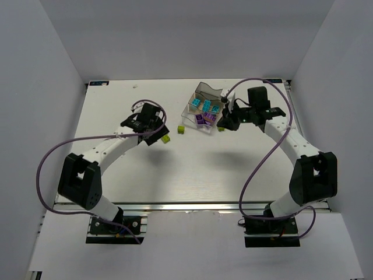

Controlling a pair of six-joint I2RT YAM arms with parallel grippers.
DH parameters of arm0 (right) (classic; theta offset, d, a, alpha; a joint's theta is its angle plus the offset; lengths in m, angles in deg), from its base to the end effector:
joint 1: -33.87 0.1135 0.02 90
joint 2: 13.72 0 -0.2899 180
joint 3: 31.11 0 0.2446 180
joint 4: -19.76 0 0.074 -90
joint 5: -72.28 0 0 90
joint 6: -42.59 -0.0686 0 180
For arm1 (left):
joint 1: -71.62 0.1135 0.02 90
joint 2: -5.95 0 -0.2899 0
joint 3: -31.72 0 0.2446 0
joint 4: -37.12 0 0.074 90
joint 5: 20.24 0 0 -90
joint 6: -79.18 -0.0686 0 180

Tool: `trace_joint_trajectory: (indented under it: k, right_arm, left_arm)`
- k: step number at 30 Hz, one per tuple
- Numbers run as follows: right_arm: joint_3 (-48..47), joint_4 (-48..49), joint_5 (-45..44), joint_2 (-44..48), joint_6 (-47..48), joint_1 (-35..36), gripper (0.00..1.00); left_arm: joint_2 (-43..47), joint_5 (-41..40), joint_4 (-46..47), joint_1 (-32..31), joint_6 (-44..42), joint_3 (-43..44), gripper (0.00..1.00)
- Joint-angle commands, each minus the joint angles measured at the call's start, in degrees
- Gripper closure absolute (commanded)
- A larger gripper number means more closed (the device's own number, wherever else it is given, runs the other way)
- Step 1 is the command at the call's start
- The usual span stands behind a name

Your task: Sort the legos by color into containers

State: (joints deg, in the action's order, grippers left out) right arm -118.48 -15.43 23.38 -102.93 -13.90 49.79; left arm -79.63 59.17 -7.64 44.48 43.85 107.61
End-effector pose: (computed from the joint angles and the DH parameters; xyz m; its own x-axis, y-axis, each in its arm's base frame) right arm 0.3346 0.1423 0.3198 -0.0901 -0.4583 -0.8842 -0.9129 0.3930 -0.1106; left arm 0.2914 -0.1352 0.2463 -0.7069 -0.5388 -0.4582 -0.3864 0.8368 -0.3879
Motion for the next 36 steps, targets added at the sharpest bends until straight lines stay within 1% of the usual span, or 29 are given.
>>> trace_joint_trajectory:
  k: [1,2,5,6,7,11,21,24,27,36]
  right_arm:
    - [4.9,2.6,3.7,4.9,-1.9,0.2,0.82]
    - [6.3,3.9,3.5,6.1,-2.4,0.2,0.77]
    - [6.5,3.9,2.6,6.7,-4.2,0.2,0.63]
    - [6.5,3.9,2.3,7.0,-4.3,0.2,0.6]
    - [6.8,4.0,1.4,7.4,-4.5,0.2,0.58]
    - [8.4,4.8,0.3,9.1,-5.8,-0.1,0.54]
    - [13.6,6.0,-0.3,12.5,-7.0,-2.7,0.52]
    - [13.8,6.2,-0.2,12.6,-7.2,-3.4,0.52]
    - [13.8,6.4,0.0,12.6,-7.5,-4.1,0.51]
    - [14.5,7.3,0.7,12.0,-8.1,-5.6,0.51]
  left_arm:
    - [-4.6,-5.0,-9.0,-0.1,0.3,8.1,0.33]
    - [-5.8,-5.4,-10.0,-0.1,0.2,9.5,0.32]
    - [-9.9,-5.5,-12.1,-0.1,-0.3,13.5,0.28]
    - [-10.8,-5.4,-12.6,-0.1,-0.5,14.4,0.27]
    - [-11.6,-5.4,-12.9,-0.1,-0.7,16.2,0.24]
    - [-17.4,-5.8,-14.9,-0.1,-2.1,20.7,0.23]
    - [-29.7,-5.1,-19.5,-0.1,-4.8,32.9,0.23]
    - [-31.8,-5.5,-21.0,-0.1,-5.5,36.0,0.23]
    - [-33.4,-5.7,-21.8,-0.1,-5.9,36.8,0.24]
    - [-33.9,-6.5,-21.5,0.1,-6.3,33.8,0.25]
